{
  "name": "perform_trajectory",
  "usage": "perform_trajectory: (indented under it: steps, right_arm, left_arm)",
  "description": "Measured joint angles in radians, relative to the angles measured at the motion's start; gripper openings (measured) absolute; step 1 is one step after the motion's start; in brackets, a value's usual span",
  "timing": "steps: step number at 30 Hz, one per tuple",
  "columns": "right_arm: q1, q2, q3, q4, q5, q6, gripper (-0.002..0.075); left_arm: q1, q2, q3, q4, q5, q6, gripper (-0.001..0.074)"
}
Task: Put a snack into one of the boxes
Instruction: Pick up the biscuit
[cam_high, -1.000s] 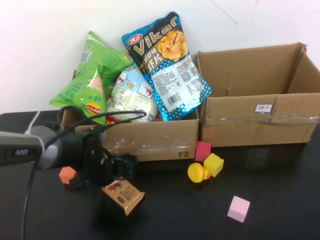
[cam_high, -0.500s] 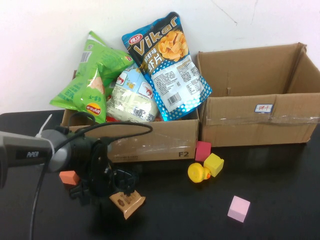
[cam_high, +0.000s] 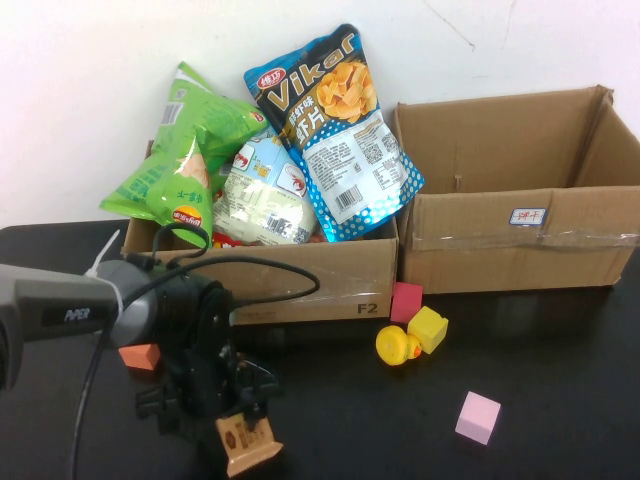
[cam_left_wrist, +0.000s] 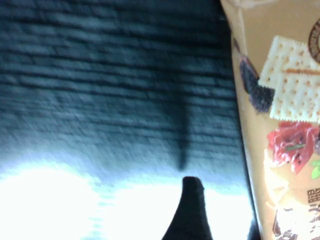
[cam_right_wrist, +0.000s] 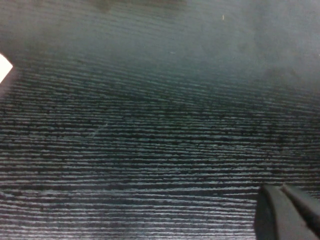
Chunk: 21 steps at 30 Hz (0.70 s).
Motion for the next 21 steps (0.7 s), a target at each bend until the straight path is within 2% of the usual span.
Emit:
perform_trajectory:
  steps: [10,21]
  right_arm:
    - [0.000,0.000,0.000,0.008,-0.019,0.000,0.0006]
    - [0.000,0.000,0.000,0.016,-0.036,0.000,0.0004]
  left_arm:
    - [-0.009,-0.002,0.004,-0.087,-0.054,-0.004,0.0525]
    - [-0.010,0.038,0.004,-0.092,-0.114,-0.030,0.0524]
